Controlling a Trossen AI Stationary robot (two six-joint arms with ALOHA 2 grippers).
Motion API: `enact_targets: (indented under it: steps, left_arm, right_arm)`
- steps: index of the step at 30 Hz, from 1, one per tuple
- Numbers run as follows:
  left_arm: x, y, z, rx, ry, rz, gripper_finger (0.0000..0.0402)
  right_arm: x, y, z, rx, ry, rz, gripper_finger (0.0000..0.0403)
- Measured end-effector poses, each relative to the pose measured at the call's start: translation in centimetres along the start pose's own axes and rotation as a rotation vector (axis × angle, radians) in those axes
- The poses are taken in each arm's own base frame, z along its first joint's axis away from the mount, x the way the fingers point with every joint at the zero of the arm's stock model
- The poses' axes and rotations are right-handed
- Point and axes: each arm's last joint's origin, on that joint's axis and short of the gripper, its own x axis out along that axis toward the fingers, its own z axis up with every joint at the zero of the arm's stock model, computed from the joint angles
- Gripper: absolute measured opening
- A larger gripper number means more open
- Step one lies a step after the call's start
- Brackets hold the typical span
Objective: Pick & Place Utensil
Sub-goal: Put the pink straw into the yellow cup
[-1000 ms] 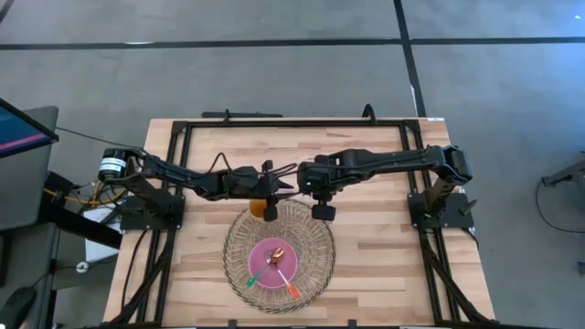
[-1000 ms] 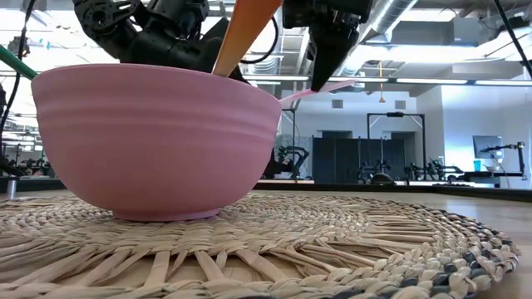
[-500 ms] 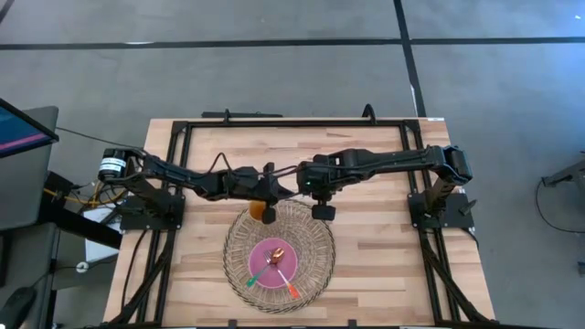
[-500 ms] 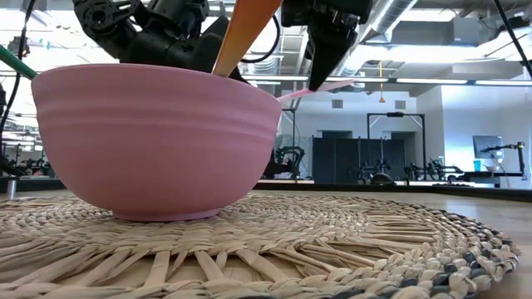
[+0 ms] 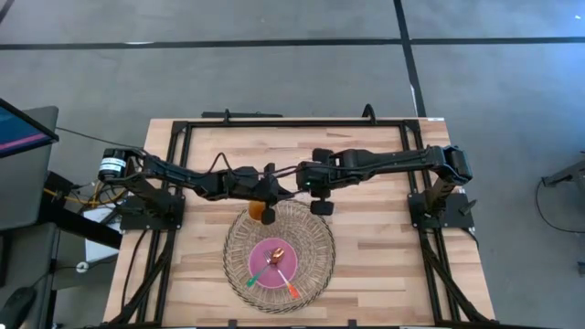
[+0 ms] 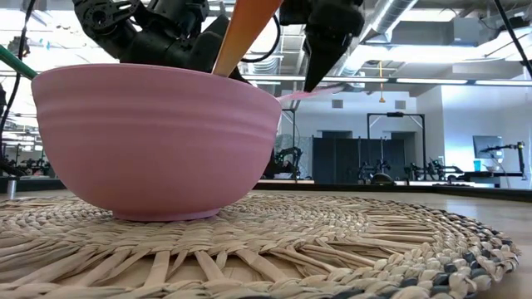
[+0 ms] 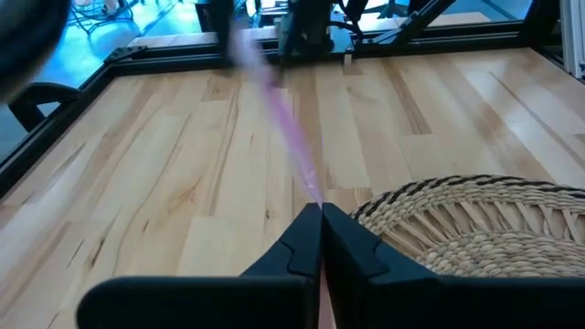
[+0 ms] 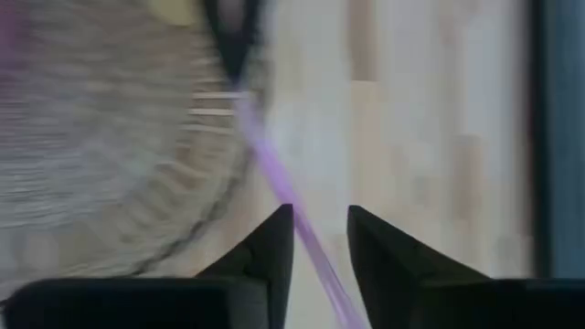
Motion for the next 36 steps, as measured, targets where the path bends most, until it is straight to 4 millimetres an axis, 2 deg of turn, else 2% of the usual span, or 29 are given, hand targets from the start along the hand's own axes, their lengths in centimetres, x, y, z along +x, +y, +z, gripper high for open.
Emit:
enact_targets:
  steps: [4,10,13,18,22,25,29,36]
  left_arm:
    - [0.0,0.0,0.2,0.0,-0.021,0.008,0.0005]
    - [0.0,0.3,0.4,0.002,-0.032,0.108,0.0006]
    - [-0.3,0.5,0.7,0.037,-0.044,0.158,0.0005]
    - [-1.9,0.8,3.1,0.029,-0.173,0.184,0.0006]
    - [-4.1,0.3,5.4,0.02,-0.284,0.172,0.0005]
    - [-5.8,-0.5,6.8,0.014,-0.358,0.139,0.0005]
    - [-7.5,-1.9,8.0,0.052,-0.426,0.091,0.0005]
    - [-8.1,-4.2,8.4,0.07,-0.457,0.0,0.0004]
  right_arm:
    - [-0.1,-0.6,-0.2,-0.091,0.025,-0.189,0.0125]
    - [-3.1,-0.9,-0.8,-0.163,-0.006,-0.367,0.0157]
    - [-5.5,-0.8,-1.4,-0.132,-0.072,-0.385,0.0164]
    - [-9.2,-1.1,-3.2,0.023,-0.175,-0.361,0.0159]
    - [-10.6,-1.2,-5.6,0.098,-0.201,-0.303,0.0149]
    - [-9.9,-0.7,-7.4,0.115,-0.236,-0.297,0.0142]
    - [-7.9,0.2,-9.7,0.14,-0.323,-0.277,0.0135]
    - [-4.3,1.1,-12.5,0.221,-0.502,-0.253,0.0136]
